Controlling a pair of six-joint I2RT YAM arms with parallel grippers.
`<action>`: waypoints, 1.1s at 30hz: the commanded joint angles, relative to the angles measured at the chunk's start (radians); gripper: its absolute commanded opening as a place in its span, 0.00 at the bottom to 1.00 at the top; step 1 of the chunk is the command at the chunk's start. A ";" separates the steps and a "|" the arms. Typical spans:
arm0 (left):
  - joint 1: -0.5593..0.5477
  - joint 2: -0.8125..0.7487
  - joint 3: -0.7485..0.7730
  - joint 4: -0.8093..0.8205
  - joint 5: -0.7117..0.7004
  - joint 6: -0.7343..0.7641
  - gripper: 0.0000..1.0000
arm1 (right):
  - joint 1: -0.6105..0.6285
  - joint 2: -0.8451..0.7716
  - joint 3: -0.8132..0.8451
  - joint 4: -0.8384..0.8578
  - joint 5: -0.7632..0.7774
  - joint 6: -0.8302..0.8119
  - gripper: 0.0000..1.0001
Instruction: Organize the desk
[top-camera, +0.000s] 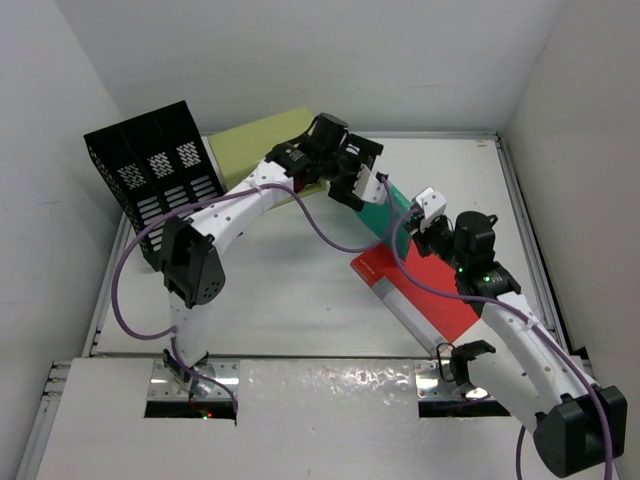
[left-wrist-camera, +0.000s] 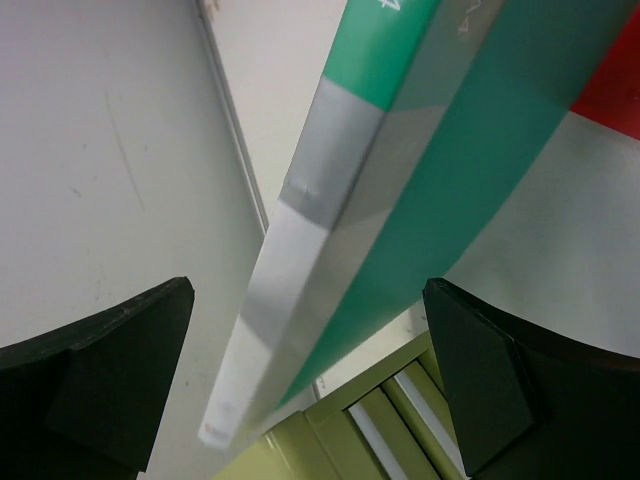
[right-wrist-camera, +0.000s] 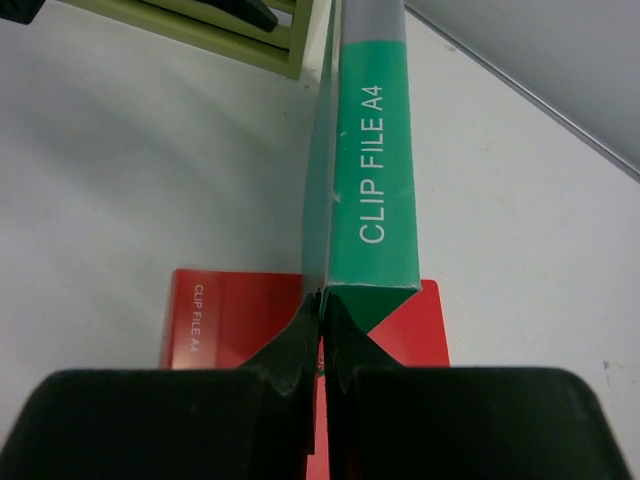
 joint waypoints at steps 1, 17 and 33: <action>-0.016 0.015 0.067 -0.044 0.045 0.081 1.00 | 0.015 -0.035 -0.012 0.066 -0.043 -0.035 0.00; -0.053 0.057 0.074 -0.017 0.031 -0.018 0.00 | 0.021 -0.111 -0.011 0.097 0.070 0.031 0.00; 0.021 -0.076 0.281 0.390 -0.234 -1.059 0.00 | 0.021 -0.294 0.236 -0.224 0.890 0.316 0.99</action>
